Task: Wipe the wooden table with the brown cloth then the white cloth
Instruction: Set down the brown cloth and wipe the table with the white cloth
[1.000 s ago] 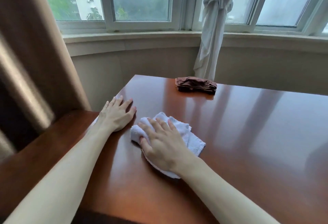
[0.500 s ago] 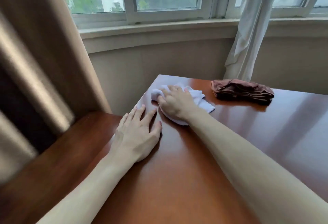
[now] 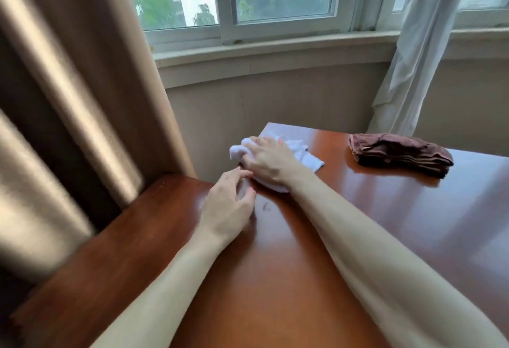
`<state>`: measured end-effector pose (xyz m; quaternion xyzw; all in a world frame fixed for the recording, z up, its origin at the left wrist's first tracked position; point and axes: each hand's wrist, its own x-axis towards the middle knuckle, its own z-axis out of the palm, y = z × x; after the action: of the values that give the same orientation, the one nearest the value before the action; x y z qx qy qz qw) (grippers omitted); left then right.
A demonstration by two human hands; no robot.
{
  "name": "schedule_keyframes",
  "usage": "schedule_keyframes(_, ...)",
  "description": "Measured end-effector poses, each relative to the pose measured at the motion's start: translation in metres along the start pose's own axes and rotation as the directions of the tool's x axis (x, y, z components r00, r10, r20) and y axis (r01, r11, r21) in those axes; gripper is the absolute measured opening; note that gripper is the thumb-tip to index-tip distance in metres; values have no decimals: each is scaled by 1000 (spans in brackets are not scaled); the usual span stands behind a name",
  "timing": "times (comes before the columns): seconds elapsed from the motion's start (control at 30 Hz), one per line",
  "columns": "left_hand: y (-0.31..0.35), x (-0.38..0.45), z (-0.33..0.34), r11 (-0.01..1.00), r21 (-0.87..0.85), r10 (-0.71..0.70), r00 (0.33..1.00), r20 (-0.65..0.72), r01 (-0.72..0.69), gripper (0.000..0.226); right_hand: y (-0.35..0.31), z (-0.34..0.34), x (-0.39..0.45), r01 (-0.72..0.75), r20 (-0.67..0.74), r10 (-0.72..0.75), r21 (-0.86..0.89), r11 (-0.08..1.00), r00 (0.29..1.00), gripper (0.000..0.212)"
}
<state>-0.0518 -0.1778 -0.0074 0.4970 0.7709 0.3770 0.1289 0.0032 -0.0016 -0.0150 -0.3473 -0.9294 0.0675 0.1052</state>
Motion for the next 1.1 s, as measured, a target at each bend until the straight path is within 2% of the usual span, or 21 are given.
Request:
schedule_keyframes(0.03, 1, -2, -9, 995, -98, -37, 998, -58, 31, 15, -19, 0, -23, 44, 12, -44, 3, 999, 999, 42)
schedule_keyframes(0.07, 0, -7, -20, 992, -118, -49, 993, -109, 36, 9, -36, 1, -45, 72, 21, -72, 17, 997, 997, 43)
schedule_keyframes(0.13, -9, -20, -46, 999, -42, -28, 983, -183, 20, 8, -72, -4, -87, 77, 41, -80, 64, 995, 996, 46)
schedule_keyframes(0.3, -43, -87, -102, 987, 141, -60, 993, -105, 74, 23, -158, -7, -182, 155, 72, -160, 68, 986, 985, 52)
schedule_keyframes(0.4, -51, -130, -114, 989, 60, -134, 989, -54, 138, 25, -202, -6, -233, 202, 51, -207, 89, 975, 977, 55)
schedule_keyframes(0.53, -52, -165, -113, 953, -178, -247, 969, 9, 244, 29, -236, -3, -296, 172, -6, -172, 86, 981, 985, 59)
schedule_keyframes(0.6, -52, -178, -115, 966, -165, -200, 980, 19, 201, 34, -235, 0, -318, 183, -47, -179, 98, 978, 983, 57)
schedule_keyframes(0.67, -57, -185, -115, 989, -66, -132, 991, -11, 131, 42, -211, -6, -309, 106, -67, -99, 115, 988, 993, 54)
schedule_keyframes(0.77, -66, -193, -107, 990, 103, -95, 995, 0, 95, 52, -159, -27, -288, -214, -76, 218, 65, 975, 973, 38)
schedule_keyframes(0.8, -68, -195, -102, 980, 174, -101, 995, -3, 100, 52, -155, -28, -290, -263, -97, 267, 49, 964, 959, 37)
schedule_keyframes(0.87, -70, -198, -93, 961, 248, -102, 992, -79, 119, 51, -171, -17, -309, -210, -153, 216, 51, 976, 964, 39)
schedule_keyframes(0.93, -68, -199, -89, 967, 212, -116, 985, -127, 142, 51, -193, -5, -331, -69, -178, 74, 38, 997, 981, 47)
schedule_keyframes(0.97, -69, -198, -88, 970, 194, -121, 985, -127, 144, 51, -195, -4, -330, -29, -147, 35, 44, 999, 988, 51)
schedule_keyframes(1.03, -70, -197, -88, 977, 156, -123, 982, -141, 144, 51, -184, -9, -302, -62, -71, 70, 108, 992, 995, 50)
schedule_keyframes(1.1, -70, -199, -89, 984, 90, -141, 978, -153, 156, 50, -185, -9, -273, -205, -43, 208, 66, 977, 977, 51)
